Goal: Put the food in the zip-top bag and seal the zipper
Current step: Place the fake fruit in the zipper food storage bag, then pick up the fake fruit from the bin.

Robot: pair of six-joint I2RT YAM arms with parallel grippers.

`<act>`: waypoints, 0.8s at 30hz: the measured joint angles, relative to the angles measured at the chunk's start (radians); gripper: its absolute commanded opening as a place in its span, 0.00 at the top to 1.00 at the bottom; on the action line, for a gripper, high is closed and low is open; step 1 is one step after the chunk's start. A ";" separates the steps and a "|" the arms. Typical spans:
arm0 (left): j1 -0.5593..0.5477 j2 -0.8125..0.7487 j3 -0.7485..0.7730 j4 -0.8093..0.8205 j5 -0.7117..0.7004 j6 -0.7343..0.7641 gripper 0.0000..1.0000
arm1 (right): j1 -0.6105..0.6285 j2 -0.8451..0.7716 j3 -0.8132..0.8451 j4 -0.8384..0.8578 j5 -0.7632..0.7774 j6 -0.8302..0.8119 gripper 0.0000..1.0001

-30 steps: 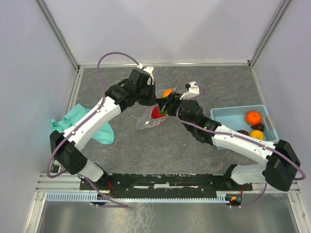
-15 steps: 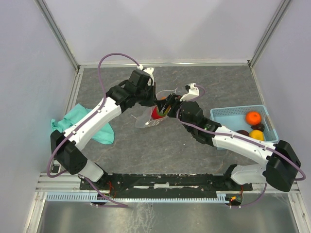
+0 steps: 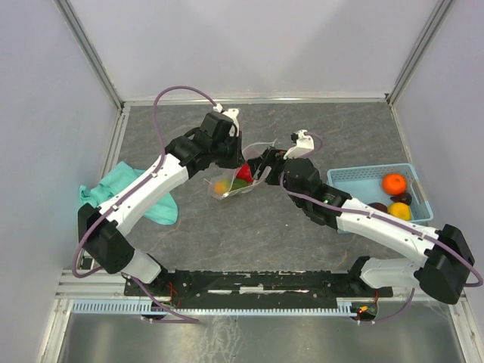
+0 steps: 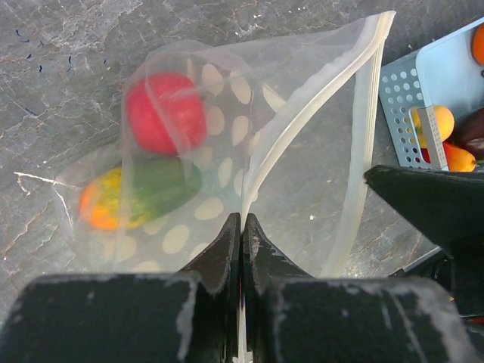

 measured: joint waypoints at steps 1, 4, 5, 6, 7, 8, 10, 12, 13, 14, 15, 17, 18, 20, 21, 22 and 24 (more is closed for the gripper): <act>0.000 -0.002 -0.003 0.000 0.000 0.000 0.97 | 0.000 -0.007 0.005 -0.020 0.006 -0.012 0.12; 0.000 -0.011 -0.012 0.003 0.000 0.000 0.97 | 0.000 -0.021 0.057 -0.106 0.016 -0.064 0.12; 0.000 -0.014 -0.014 0.004 0.000 0.000 0.97 | 0.000 -0.023 0.089 -0.142 0.017 -0.087 0.12; 0.000 -0.017 -0.016 0.006 0.000 0.000 0.97 | -0.001 -0.023 0.117 -0.168 0.017 -0.104 0.12; 0.000 -0.021 -0.017 0.006 0.000 0.000 0.97 | -0.003 -0.024 0.152 -0.204 0.017 -0.126 0.11; 0.000 -0.023 -0.018 0.006 0.000 0.000 0.97 | -0.006 -0.027 0.182 -0.233 0.015 -0.145 0.11; 0.000 -0.030 -0.019 0.007 0.000 0.000 0.97 | -0.013 -0.034 0.230 -0.289 0.010 -0.176 0.11; 0.000 -0.035 -0.019 0.007 0.000 0.001 0.97 | -0.031 -0.046 0.270 -0.357 -0.001 -0.201 0.11; 0.000 -0.038 -0.019 0.007 -0.001 0.002 0.97 | -0.045 -0.051 0.289 -0.397 -0.011 -0.211 0.11; 0.000 -0.041 -0.019 0.006 -0.001 0.003 0.97 | -0.059 -0.056 0.303 -0.435 -0.018 -0.219 0.11; 0.000 -0.044 -0.019 0.007 -0.002 0.005 0.97 | -0.073 -0.059 0.317 -0.474 -0.023 -0.226 0.11; 0.000 -0.049 -0.019 0.006 -0.004 0.016 0.97 | -0.107 -0.065 0.335 -0.555 -0.041 -0.235 0.10; 0.000 -0.051 -0.019 0.006 -0.005 0.021 0.97 | -0.127 -0.071 0.339 -0.600 -0.051 -0.238 0.10; 0.000 -0.056 -0.019 0.005 -0.006 0.026 0.97 | -0.171 -0.083 0.340 -0.685 -0.070 -0.237 0.10; 0.000 -0.057 -0.019 0.005 -0.007 0.030 0.97 | -0.194 -0.089 0.340 -0.721 -0.076 -0.235 0.10; 0.000 -0.059 -0.019 0.005 -0.008 0.035 0.97 | -0.223 -0.095 0.340 -0.765 -0.085 -0.233 0.10; 0.000 -0.062 -0.019 0.004 -0.009 0.046 0.97 | -0.271 -0.109 0.340 -0.835 -0.095 -0.226 0.10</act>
